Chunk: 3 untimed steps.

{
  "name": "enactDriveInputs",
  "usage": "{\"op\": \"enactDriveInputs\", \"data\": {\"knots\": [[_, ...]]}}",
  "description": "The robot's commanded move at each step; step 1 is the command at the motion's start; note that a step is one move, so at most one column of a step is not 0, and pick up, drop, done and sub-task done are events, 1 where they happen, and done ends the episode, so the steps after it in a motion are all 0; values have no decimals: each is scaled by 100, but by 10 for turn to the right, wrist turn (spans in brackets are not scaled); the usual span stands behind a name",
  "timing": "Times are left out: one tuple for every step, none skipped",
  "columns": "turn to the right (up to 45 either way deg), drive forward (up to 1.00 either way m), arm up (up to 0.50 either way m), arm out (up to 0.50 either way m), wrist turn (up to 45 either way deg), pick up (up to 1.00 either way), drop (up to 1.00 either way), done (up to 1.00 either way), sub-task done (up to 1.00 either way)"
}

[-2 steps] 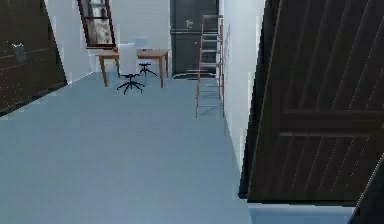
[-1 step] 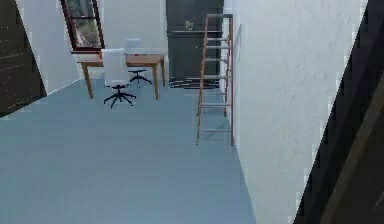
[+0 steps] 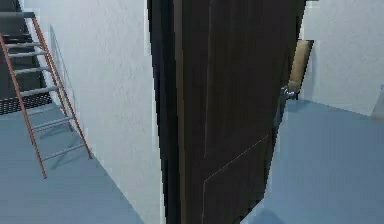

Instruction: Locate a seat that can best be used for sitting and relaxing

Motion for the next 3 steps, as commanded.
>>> {"op": "enactDriveInputs", "data": {"knots": [[180, 0, 0, 0, 0, 0, 0, 0, 0], [0, 30, 0, 0, 0, 0, 0, 0, 0], [270, 0, 0, 0, 0, 0, 0, 0, 0]]}}
